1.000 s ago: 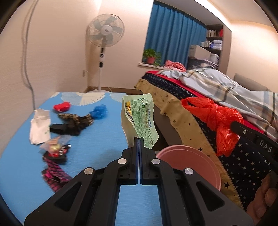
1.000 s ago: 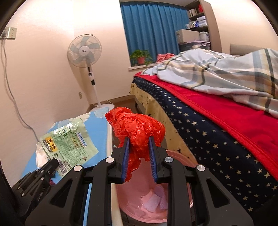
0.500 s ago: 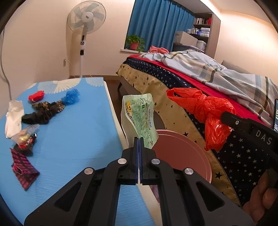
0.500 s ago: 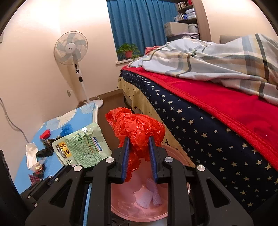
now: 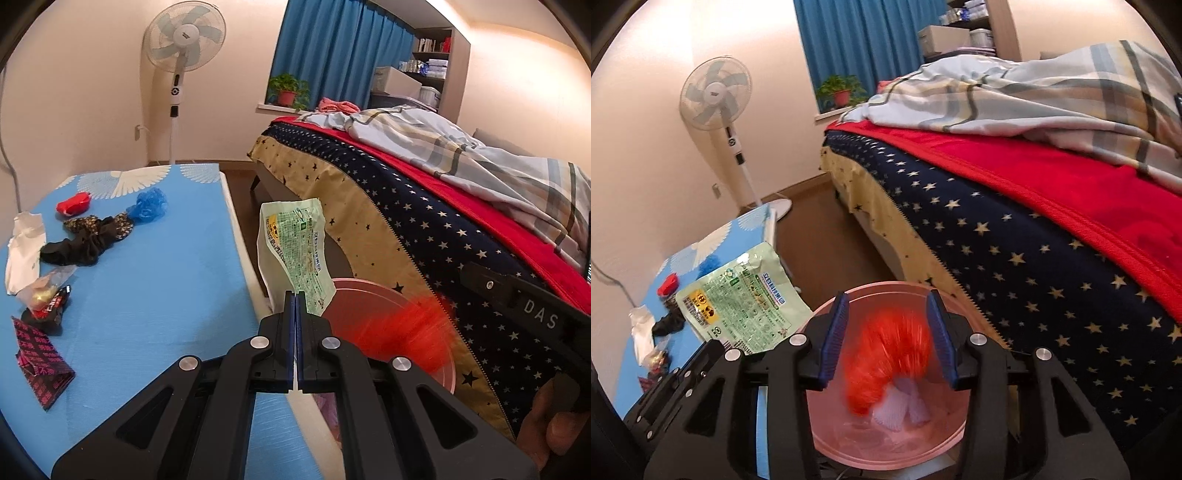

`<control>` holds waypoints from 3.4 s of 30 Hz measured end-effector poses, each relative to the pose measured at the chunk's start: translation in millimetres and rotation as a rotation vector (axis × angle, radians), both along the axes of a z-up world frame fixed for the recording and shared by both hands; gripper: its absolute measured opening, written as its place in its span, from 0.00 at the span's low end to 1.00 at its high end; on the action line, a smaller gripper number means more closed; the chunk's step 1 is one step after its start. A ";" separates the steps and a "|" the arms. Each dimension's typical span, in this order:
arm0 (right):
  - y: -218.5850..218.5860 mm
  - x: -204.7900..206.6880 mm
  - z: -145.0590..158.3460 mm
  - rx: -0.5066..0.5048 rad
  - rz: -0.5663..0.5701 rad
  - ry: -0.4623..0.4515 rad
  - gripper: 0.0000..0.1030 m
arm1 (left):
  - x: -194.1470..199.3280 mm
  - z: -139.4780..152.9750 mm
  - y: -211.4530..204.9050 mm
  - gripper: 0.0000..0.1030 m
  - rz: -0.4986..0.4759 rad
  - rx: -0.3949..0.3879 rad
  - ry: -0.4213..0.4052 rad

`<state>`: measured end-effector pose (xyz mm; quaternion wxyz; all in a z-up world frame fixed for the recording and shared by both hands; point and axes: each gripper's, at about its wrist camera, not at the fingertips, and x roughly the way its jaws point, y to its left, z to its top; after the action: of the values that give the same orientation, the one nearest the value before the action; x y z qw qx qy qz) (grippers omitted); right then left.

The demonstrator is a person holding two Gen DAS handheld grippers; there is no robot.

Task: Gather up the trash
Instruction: 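Carry the red bag and green wrapper to the pink bin and release, then move both open grippers back over the table, then grasp the blue plastic bag with the right gripper while the left grasps the black strap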

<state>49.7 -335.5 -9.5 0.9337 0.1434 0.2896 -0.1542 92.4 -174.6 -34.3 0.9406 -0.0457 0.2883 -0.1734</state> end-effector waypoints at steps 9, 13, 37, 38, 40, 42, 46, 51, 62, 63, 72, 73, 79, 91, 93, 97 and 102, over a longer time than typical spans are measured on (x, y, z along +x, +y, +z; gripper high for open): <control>-7.3 -7.3 8.3 -0.020 -0.059 -0.036 0.43 | 2.2 -14.6 -17.9 0.19 -0.081 0.028 0.049; -6.4 -7.1 9.6 -0.023 -0.053 -0.042 0.43 | 1.8 -15.9 -13.1 0.25 -0.067 0.019 0.055; 41.3 -9.7 26.5 -0.009 0.131 -0.151 0.43 | -11.8 3.4 49.8 0.25 0.051 0.013 0.014; 44.0 -9.1 26.5 -0.008 0.139 -0.154 0.43 | -12.0 4.4 55.5 0.25 0.064 0.011 0.011; 50.9 -6.9 26.9 -0.004 0.160 -0.162 0.43 | -11.8 5.1 63.2 0.25 0.082 0.008 0.010; 57.9 -4.2 27.3 0.000 0.182 -0.170 0.42 | -11.6 6.4 72.3 0.25 0.104 0.007 0.007; 71.8 1.4 27.3 0.009 0.224 -0.183 0.40 | -8.7 7.9 88.8 0.25 0.147 0.004 0.004; 88.8 9.3 24.2 0.025 0.282 -0.196 0.30 | -5.4 8.3 111.3 0.25 0.197 -0.004 0.003; 117.7 34.0 13.2 0.076 0.382 -0.198 0.22 | 9.0 7.0 159.8 0.25 0.322 -0.031 0.013; 120.9 37.6 11.8 0.080 0.395 -0.196 0.21 | 11.2 6.9 164.9 0.25 0.335 -0.032 0.014; 144.7 73.3 7.6 0.119 0.478 -0.166 0.17 | 35.2 19.4 198.0 0.25 0.398 -0.050 0.020; 147.8 79.6 8.0 0.128 0.486 -0.163 0.17 | 38.2 20.0 199.9 0.25 0.400 -0.051 0.020; 163.8 119.5 10.6 0.130 0.520 -0.157 0.17 | 70.3 27.9 220.7 0.25 0.424 -0.044 0.026; 195.5 225.3 -19.7 0.156 0.590 -0.050 0.19 | 135.1 -1.4 262.5 0.25 0.407 -0.047 0.142; 200.3 240.5 -26.8 0.158 0.602 -0.025 0.21 | 144.0 -10.3 261.0 0.25 0.382 -0.043 0.178; 211.5 266.8 -41.4 0.157 0.616 0.027 0.34 | 154.2 -22.8 255.5 0.25 0.355 -0.031 0.222; 218.7 292.2 -54.1 0.162 0.614 0.081 0.45 | 163.7 -36.1 250.7 0.34 0.330 -0.009 0.299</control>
<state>341.9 -116.9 -63.6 0.9099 0.1168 0.3676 0.1530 256.1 76.1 -70.3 0.9027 -0.1214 0.4126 -0.0098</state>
